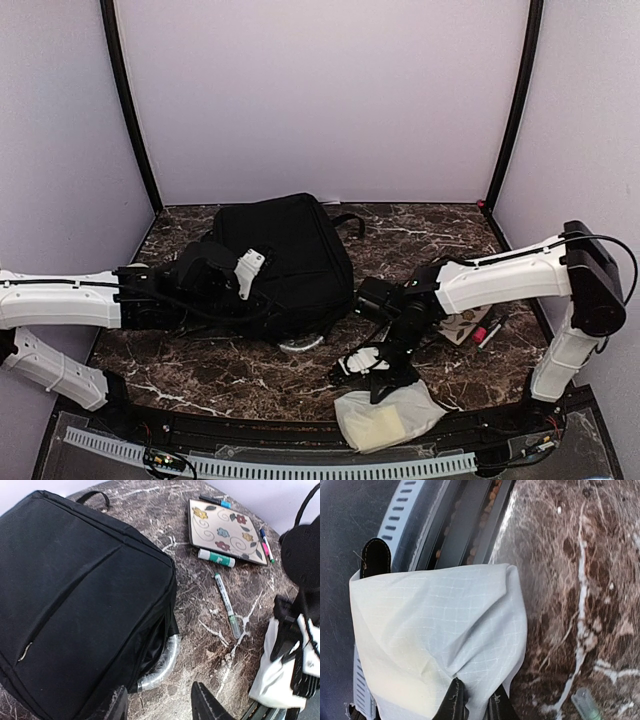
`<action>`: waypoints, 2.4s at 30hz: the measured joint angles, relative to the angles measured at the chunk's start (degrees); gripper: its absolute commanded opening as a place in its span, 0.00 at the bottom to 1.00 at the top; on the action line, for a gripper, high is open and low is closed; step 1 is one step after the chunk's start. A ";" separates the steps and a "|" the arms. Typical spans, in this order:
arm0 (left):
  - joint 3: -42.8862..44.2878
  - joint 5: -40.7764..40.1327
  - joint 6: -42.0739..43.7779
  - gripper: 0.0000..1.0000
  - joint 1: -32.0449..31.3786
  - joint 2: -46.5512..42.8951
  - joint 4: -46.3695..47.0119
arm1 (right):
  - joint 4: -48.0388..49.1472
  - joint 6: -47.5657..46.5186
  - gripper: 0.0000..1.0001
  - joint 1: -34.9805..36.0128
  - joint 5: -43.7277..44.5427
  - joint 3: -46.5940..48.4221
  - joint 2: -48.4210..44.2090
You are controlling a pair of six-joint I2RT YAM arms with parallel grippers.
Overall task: Pack the student bag
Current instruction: Move the pencil case to the corner of the board, then pick up the pencil case at the center of the board.
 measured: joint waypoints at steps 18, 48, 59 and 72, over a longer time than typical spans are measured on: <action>-0.79 -6.14 -0.31 0.46 0.02 -8.90 -3.13 | 5.77 6.10 0.38 5.20 7.85 27.89 19.78; -10.82 12.76 -10.54 0.49 -28.39 5.46 -10.78 | 8.70 10.36 0.54 2.25 10.75 -11.61 -11.67; -9.92 4.98 -12.50 0.34 -28.65 11.56 -6.34 | 12.94 12.31 0.55 4.15 12.13 -9.29 -8.22; -10.62 1.62 -11.96 0.00 -28.28 8.00 -0.42 | 11.52 11.69 0.64 5.25 12.35 -3.85 -11.93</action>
